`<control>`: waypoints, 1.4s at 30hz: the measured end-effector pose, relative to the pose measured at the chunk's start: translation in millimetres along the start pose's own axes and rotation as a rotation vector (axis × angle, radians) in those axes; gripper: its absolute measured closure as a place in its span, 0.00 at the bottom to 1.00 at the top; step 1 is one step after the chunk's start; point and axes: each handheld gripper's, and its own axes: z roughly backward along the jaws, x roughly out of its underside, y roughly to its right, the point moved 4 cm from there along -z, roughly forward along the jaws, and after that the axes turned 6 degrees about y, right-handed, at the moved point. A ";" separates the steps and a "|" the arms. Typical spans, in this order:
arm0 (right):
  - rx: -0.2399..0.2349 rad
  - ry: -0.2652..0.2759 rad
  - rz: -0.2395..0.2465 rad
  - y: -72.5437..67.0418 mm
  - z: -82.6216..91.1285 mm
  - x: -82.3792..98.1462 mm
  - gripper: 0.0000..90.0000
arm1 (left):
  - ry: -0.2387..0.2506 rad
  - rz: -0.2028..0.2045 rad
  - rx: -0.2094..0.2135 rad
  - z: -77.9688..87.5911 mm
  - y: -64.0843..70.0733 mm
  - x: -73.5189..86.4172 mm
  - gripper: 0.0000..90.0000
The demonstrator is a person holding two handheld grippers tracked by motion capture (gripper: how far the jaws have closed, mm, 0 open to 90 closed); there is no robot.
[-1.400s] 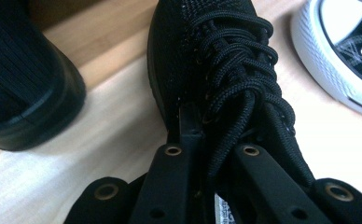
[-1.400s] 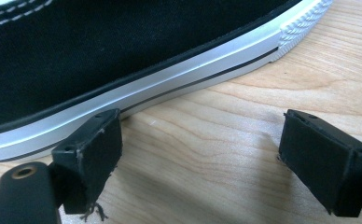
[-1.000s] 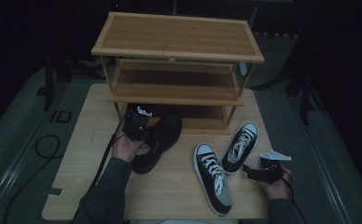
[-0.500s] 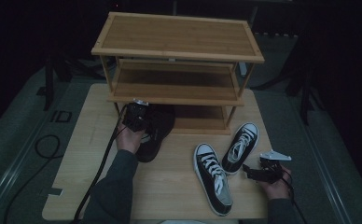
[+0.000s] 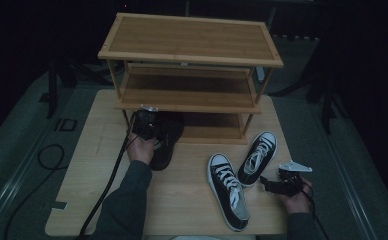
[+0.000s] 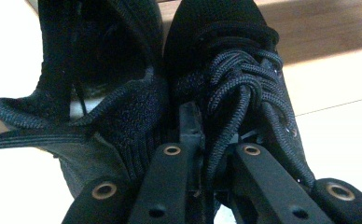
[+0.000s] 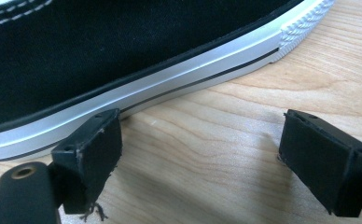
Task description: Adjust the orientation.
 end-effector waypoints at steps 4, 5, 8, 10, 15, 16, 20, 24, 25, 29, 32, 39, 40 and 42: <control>0.000 0.000 0.000 0.0 0.0 0.0 0.14 | 0.006 -0.023 0.016 4.8 -2.1 -0.1 0.79; 0.000 0.000 0.000 0.0 0.0 0.0 0.14 | 0.012 -0.024 0.034 8.3 -2.5 -1.0 0.75; 0.000 0.000 0.000 0.0 0.0 0.0 0.14 | 0.011 -0.032 0.074 18.6 -2.6 -2.9 0.71; 0.000 0.000 0.000 0.0 0.0 0.0 0.14 | 0.017 -0.041 0.096 26.9 -3.2 -3.9 0.69; 0.000 0.000 0.000 0.0 0.0 0.0 0.14 | 0.036 -0.075 0.143 48.7 -1.8 -5.0 0.67; 0.000 0.000 0.000 0.0 0.0 0.0 0.14 | 0.044 -0.084 0.153 54.5 -0.7 -5.4 0.67; 0.000 0.000 0.000 0.0 0.0 0.0 0.14 | 0.062 -0.115 0.174 71.7 2.5 -5.7 0.75; 0.000 0.000 0.001 0.0 0.0 0.0 0.14 | 0.063 -0.147 0.190 82.9 4.2 -4.2 0.90; 0.000 0.000 0.000 0.0 0.0 0.0 0.14 | 0.058 -0.162 0.187 85.8 4.2 -3.0 0.94; 0.000 0.000 0.001 0.0 0.0 0.0 0.14 | 0.048 -0.189 0.193 92.2 4.4 0.6 1.00; 0.000 0.000 0.001 0.0 0.0 0.0 0.14 | 0.038 -0.196 0.198 95.8 3.1 4.0 1.00; -0.004 0.001 0.002 0.2 -0.4 -0.3 0.14 | 0.039 -0.213 0.217 102.7 2.1 9.3 0.99; -0.004 0.000 0.003 0.2 -0.4 -0.3 0.14 | 0.037 -0.199 0.232 102.1 0.9 11.5 0.99; -0.004 0.000 0.002 0.2 -0.4 -0.3 0.14 | 0.024 -0.188 0.232 99.5 -3.0 18.0 0.99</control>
